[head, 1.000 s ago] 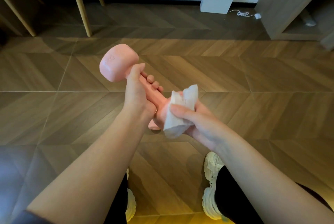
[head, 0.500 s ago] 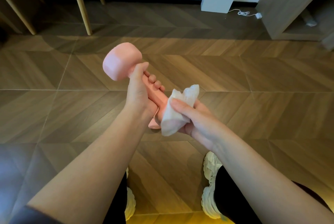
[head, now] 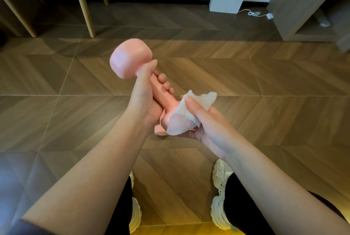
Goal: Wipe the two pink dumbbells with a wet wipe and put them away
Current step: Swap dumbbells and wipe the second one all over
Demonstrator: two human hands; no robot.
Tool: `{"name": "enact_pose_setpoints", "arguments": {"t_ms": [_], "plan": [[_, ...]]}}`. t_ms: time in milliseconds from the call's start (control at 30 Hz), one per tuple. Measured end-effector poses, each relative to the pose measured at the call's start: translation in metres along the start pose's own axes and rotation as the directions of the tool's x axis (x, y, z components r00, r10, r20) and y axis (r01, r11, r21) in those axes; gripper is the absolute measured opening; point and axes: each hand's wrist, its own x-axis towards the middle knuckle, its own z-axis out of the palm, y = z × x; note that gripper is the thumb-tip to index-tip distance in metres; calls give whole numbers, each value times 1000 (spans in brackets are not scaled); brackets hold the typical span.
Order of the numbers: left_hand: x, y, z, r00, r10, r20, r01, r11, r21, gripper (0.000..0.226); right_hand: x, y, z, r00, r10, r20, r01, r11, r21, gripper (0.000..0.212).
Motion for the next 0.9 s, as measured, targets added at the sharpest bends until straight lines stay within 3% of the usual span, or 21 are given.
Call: {"name": "enact_pose_setpoints", "arguments": {"t_ms": [133,267,367,467,600,767,900], "plan": [[1,-2,0,999,20,-46,-19,1000,16,29,4,4,1,991,-3,-134,10,999,47,24],[-1,6,0,997,58,54,-59,998,33,33,4,1,-5,999,30,-18,-27,988,151,28],[-2,10,-2,988,86,128,-97,992,85,33,5,4,-8,983,171,74,-182,966,182,31],[-3,7,-4,978,90,188,-118,983,144,34,3,9,-6,960,249,128,-269,946,180,48],[1,-6,-3,965,73,250,-137,960,246,31,9,17,2,970,242,-25,-237,962,137,40],[3,-29,-1,972,139,191,-212,866,453,40,18,27,5,927,257,-271,-228,964,135,17],[1,-33,2,958,163,238,-249,884,396,41,20,30,6,919,231,-319,-215,973,85,17]]}}
